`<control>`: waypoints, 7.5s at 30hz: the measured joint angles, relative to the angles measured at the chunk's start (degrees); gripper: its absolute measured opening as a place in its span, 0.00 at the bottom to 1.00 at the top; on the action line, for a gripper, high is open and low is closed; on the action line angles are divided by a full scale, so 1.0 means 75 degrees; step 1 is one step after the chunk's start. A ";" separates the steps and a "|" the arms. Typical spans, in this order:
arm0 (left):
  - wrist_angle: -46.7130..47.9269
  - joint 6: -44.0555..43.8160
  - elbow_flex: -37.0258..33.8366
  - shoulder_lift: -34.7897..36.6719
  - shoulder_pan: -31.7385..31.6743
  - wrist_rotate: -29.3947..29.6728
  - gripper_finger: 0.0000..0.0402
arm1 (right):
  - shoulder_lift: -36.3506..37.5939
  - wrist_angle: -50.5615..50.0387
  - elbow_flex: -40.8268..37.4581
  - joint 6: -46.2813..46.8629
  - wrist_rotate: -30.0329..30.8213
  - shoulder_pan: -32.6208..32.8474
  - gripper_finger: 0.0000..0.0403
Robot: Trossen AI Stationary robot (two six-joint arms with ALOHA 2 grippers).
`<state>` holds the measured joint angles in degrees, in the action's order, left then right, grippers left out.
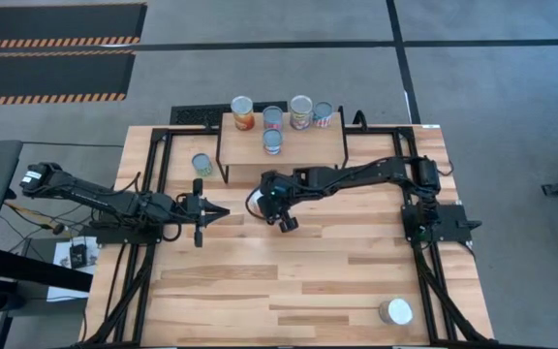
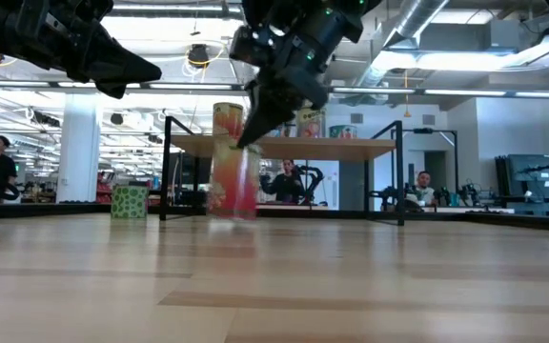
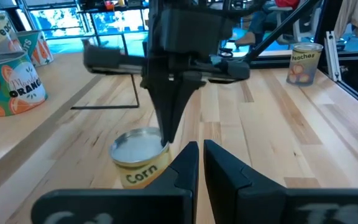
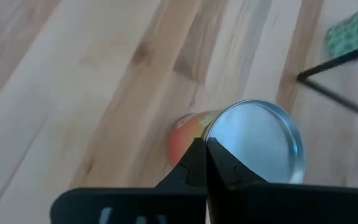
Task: Pick and place cans onto a shelf
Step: Put the big canned corn on the shelf, then put the canned peaches on the shelf
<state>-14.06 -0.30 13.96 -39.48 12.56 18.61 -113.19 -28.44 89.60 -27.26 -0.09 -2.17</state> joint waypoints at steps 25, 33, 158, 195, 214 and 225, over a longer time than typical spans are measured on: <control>0.0000 -0.0073 0.0000 0.0000 -0.0001 -0.0017 0.04 | 0.1232 -0.0228 0.0029 0.0684 0.1039 0.0451 0.33; 0.0026 -0.0119 0.0012 -0.0008 0.0000 -0.1038 0.04 | 0.1740 0.0378 -0.1133 0.1041 0.0963 0.0792 0.03; 0.6545 0.1475 0.8105 -0.5537 -0.4928 -0.0364 0.10 | 0.4287 0.7844 -0.7732 0.3114 0.2631 0.2387 0.03; -0.1580 0.1200 0.1890 -0.2477 -0.0256 -0.1235 0.00 | 0.4293 0.1480 -0.5385 0.6364 0.2574 0.3756 0.01; -0.2084 0.0997 0.1559 -0.2480 -0.0262 -0.1166 0.00 | 0.2778 -0.4136 -0.1376 1.3102 0.1058 0.6960 0.06; -0.1985 0.0977 0.1559 -0.2480 -0.0262 -0.1166 0.00 | 0.1213 -0.5496 0.0093 1.5958 -0.0568 0.7881 0.32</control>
<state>-28.95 7.03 25.65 -58.08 10.59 9.87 -104.09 -69.66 90.30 92.42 -4.36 56.93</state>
